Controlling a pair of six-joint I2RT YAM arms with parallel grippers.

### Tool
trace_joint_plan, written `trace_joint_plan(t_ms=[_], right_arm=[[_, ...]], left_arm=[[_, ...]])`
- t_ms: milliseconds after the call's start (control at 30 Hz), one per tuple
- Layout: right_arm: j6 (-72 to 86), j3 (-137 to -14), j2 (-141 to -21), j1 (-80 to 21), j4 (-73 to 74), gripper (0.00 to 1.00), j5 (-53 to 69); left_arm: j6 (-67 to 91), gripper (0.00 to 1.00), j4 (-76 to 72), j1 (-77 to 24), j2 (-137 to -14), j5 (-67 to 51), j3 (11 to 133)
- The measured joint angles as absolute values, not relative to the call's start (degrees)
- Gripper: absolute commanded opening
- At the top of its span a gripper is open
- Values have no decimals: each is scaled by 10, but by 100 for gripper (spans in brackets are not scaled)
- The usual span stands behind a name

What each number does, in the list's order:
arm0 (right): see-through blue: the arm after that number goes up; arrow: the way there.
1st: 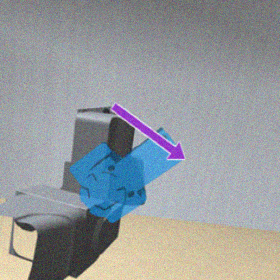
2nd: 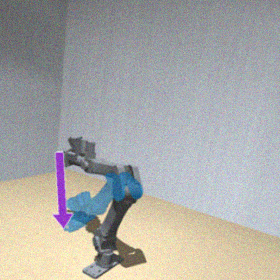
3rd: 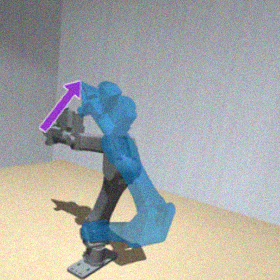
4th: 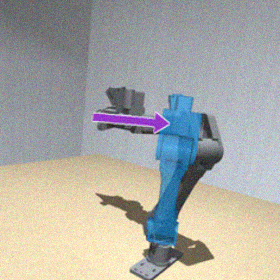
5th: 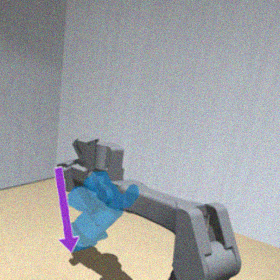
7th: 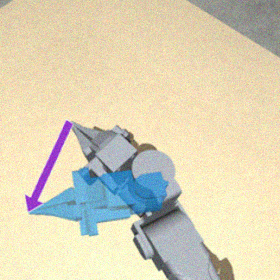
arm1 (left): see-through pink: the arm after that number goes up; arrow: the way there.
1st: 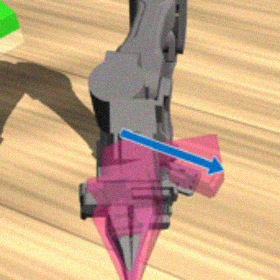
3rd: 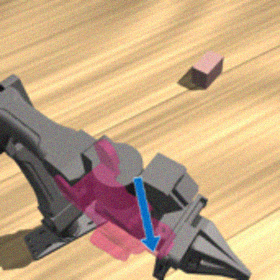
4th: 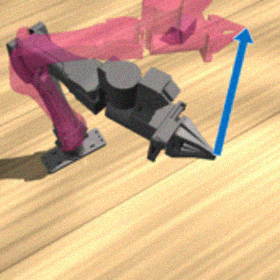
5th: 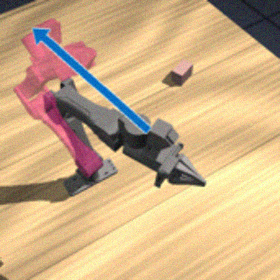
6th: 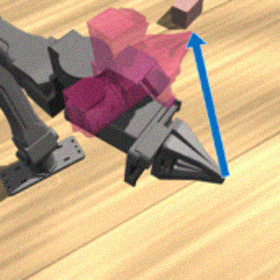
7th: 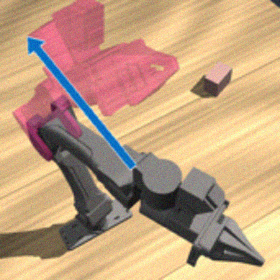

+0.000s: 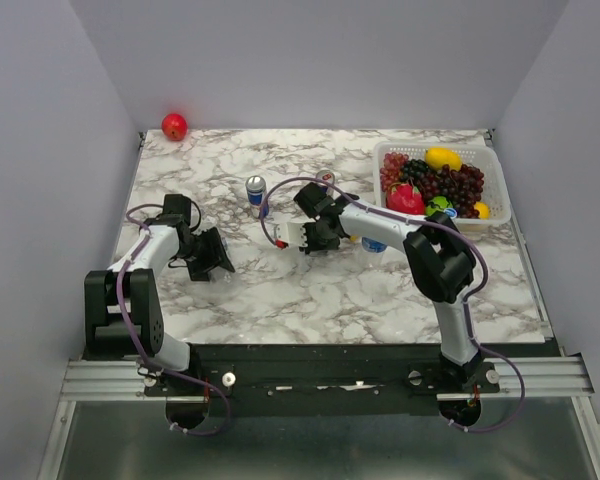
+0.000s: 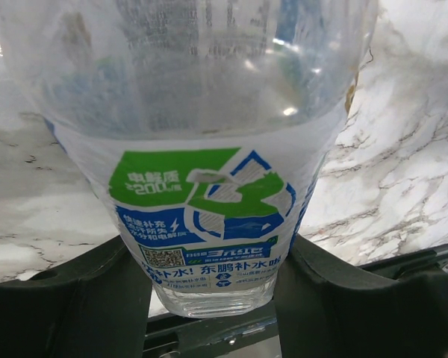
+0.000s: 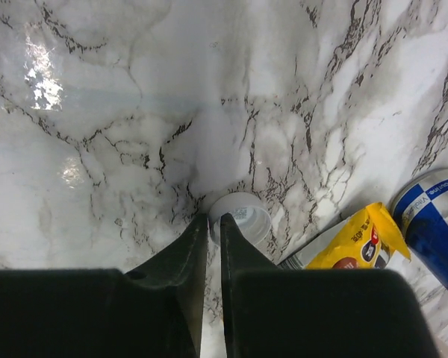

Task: Screw on the bottle caps

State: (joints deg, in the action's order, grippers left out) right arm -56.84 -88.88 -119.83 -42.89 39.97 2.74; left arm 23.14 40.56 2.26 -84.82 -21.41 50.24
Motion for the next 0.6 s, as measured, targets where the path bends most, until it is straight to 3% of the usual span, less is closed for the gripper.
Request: trace_joint_plan(t_ms=[133,167,200,600], right_arm=[[-580,-882,-1192,-427,400,1,36],[-582,-874,-1185,-427,401,0,42],[-582,-865,-1176,-427,405,0,51],[-558,-840,-884,-425,451,1,220]], left_arm=[[216,80,418,23,-848,-209,509],[212,92,421,23,-848,-208,512],[207,98,424,23,-847,-209,515],[178,99,477,23,-769,-192,559]])
